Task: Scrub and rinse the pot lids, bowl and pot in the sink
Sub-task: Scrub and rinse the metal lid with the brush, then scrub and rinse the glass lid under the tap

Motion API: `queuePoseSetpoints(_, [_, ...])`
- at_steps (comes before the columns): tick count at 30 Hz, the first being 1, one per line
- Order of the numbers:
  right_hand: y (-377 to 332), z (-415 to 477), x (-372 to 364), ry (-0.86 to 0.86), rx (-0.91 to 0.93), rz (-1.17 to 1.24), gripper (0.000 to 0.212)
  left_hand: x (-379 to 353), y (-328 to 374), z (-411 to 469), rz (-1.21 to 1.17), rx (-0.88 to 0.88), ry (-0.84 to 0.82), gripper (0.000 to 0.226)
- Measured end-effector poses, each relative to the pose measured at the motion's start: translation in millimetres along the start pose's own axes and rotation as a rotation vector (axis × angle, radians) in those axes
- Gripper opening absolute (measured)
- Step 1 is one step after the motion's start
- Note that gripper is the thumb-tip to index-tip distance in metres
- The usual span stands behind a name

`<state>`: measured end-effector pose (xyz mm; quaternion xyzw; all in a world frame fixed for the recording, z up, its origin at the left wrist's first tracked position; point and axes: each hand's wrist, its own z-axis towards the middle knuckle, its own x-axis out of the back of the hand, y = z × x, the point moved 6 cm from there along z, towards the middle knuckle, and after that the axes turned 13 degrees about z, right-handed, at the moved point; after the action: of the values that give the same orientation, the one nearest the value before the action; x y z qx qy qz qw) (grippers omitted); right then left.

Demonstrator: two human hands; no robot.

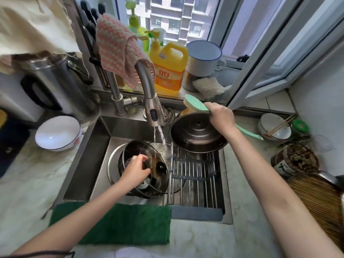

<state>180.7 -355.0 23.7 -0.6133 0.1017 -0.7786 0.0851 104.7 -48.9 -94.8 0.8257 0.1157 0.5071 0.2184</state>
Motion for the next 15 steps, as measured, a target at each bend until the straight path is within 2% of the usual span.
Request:
queuePoseSetpoints(8, [5.7,36.5,-21.8,0.023,-0.015,-0.044,0.028,16.6,3.9,2.7,-0.009,-0.082,0.062,0.039])
queuePoseSetpoints(15, [3.5,44.5,-22.1,0.063,-0.088,0.082,0.041,12.4,-5.4,10.0,-0.049,-0.056,0.056,0.039])
